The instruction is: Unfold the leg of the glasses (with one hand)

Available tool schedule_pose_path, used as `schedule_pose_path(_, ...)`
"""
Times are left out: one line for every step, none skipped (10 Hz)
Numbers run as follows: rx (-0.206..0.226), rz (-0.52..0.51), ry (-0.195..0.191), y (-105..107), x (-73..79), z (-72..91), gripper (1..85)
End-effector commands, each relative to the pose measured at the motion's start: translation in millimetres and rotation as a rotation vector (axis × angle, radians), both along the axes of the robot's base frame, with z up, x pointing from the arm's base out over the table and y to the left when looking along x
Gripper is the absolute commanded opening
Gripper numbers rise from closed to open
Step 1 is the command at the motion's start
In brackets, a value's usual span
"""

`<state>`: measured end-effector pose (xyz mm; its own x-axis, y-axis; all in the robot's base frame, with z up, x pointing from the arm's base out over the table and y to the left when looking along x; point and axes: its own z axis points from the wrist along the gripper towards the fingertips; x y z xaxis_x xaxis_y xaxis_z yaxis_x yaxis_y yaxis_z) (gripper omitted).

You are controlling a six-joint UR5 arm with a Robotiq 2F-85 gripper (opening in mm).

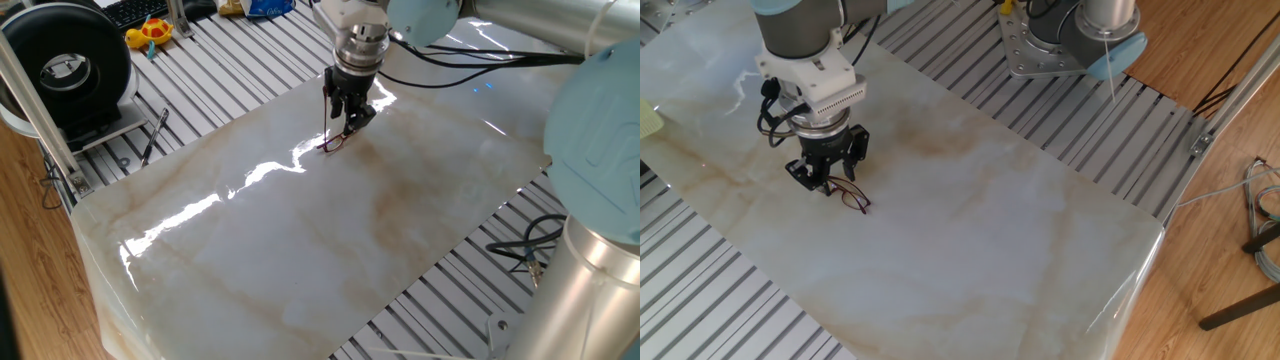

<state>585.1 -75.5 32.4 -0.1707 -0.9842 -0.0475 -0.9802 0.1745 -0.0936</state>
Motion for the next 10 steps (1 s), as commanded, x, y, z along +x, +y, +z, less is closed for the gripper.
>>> schedule_pose_path(0.013, -0.009, -0.007, 2.2, 3.2, -6.0, 46.0)
schedule_pose_path(0.017, -0.009, -0.007, 3.6, 3.3, -6.3, 45.7)
schedule_pose_path(0.023, -0.008, -0.004, 5.4, 2.5, -6.6, 45.7)
schedule_pose_path(0.026, -0.006, -0.003, 6.3, 2.1, -6.5, 45.7)
schedule_pose_path(0.021, -0.005, -0.004, 5.0, 2.2, -6.8, 45.7)
schedule_pose_path(0.018, -0.003, -0.006, 3.6, 2.1, -7.3, 45.7)
schedule_pose_path(0.017, -0.002, -0.007, 2.5, 1.9, -7.9, 45.7)
schedule_pose_path(0.016, 0.0, -0.009, 1.5, 1.4, -8.5, 45.7)
schedule_pose_path(0.019, 0.001, -0.009, 1.1, -0.1, -9.7, 45.7)
schedule_pose_path(0.019, 0.003, -0.011, 0.1, -1.2, -11.1, 45.7)
